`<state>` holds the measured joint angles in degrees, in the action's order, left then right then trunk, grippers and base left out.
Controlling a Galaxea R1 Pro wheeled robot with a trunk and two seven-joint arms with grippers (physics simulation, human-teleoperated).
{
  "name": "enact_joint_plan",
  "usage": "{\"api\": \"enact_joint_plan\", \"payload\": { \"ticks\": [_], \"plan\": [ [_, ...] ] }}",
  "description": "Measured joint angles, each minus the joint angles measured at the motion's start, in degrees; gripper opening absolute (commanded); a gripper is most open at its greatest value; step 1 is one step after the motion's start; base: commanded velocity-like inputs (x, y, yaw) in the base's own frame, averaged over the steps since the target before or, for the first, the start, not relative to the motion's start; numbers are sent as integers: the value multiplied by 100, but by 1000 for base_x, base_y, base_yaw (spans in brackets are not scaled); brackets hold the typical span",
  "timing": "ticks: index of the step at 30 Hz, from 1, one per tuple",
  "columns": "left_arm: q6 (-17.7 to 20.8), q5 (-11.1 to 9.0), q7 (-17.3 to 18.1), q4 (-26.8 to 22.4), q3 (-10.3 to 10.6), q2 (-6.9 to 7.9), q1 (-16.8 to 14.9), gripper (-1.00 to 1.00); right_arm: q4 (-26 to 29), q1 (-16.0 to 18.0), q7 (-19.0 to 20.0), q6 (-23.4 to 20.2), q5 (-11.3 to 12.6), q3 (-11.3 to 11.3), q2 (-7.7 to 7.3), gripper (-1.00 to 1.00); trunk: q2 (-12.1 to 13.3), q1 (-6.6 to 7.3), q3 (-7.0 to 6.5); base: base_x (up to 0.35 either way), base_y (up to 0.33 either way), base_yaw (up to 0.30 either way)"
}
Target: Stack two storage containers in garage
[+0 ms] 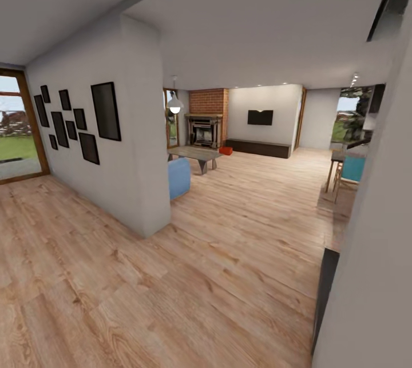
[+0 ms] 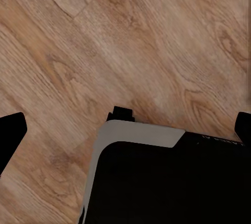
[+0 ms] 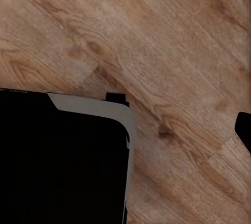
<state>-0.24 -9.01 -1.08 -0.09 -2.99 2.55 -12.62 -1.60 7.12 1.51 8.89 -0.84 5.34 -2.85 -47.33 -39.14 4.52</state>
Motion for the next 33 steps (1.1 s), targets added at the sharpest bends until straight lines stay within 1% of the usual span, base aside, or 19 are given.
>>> {"api": "enact_joint_plan", "payload": {
  "ticks": [11,18,26,33],
  "plan": [
    [0,1,0,0,0,-8,0,100,0,0,-7,2,-1,-4,12,100,0,0,0,322,0,-13],
    [0,-4,0,1,0,-6,-1,100,1,-1,-9,3,-12,-1,13,100,0,0,0,322,14,-208],
    [0,-5,-1,1,0,-6,-2,100,-1,-1,-8,4,-33,9,16,100,0,0,0,322,114,-267],
    [0,-5,-1,0,0,-7,0,100,1,0,-2,8,-41,10,15,100,0,0,0,321,168,-73]
  ]
}}
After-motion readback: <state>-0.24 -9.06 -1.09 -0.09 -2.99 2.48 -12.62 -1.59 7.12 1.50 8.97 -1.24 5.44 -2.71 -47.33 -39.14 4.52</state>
